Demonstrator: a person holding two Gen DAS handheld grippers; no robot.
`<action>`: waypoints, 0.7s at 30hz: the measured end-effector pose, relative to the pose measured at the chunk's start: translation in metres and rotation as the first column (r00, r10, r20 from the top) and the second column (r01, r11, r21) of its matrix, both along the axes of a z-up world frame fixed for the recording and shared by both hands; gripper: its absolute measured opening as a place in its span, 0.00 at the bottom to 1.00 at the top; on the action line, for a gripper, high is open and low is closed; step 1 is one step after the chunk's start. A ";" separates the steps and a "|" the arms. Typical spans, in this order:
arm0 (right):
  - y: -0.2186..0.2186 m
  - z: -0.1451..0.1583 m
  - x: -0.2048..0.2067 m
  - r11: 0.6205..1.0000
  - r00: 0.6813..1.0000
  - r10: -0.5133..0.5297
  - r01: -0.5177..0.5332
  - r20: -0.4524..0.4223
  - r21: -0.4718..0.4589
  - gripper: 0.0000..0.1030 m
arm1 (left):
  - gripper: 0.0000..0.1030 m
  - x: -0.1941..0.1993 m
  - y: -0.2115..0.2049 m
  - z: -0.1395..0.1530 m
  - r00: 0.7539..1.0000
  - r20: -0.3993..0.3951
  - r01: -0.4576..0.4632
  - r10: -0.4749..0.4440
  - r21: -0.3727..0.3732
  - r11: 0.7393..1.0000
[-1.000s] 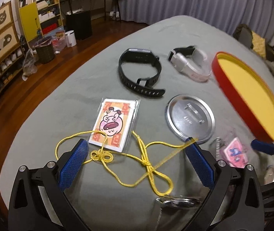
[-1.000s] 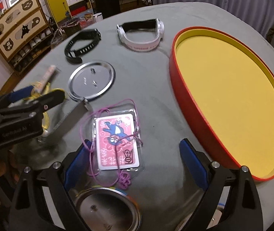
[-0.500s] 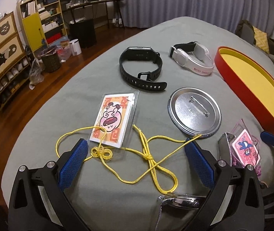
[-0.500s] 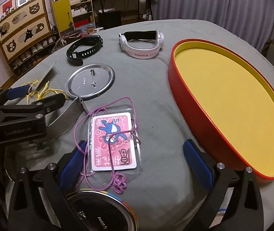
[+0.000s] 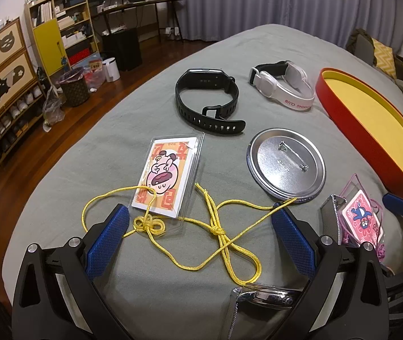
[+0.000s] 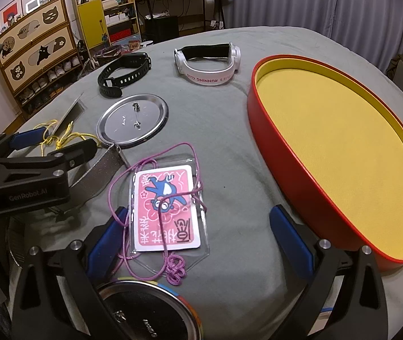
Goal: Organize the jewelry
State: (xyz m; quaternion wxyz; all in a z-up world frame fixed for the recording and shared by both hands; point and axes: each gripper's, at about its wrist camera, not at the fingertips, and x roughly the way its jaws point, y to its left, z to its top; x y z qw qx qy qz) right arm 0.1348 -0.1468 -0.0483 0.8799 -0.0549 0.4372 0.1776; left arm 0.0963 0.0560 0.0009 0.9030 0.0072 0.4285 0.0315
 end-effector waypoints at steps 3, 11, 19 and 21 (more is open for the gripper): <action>0.000 0.000 0.000 1.000 1.000 0.000 0.000 0.000 0.000 0.92 | 0.95 0.000 0.000 0.000 1.000 0.000 0.000 0.000 0.000 1.000; 0.000 0.000 0.000 1.000 1.000 0.000 0.000 0.000 0.000 0.92 | 0.95 0.000 0.000 0.000 1.000 0.000 0.000 0.000 0.000 1.000; -0.001 0.000 0.003 1.000 1.000 0.002 -0.002 -0.001 0.003 0.92 | 0.95 0.000 0.000 0.000 1.000 0.001 0.000 0.000 0.000 1.000; 0.000 0.000 0.002 1.000 1.000 0.002 -0.002 0.000 0.002 0.92 | 0.95 0.000 0.000 0.000 1.000 0.001 0.000 0.000 0.000 1.000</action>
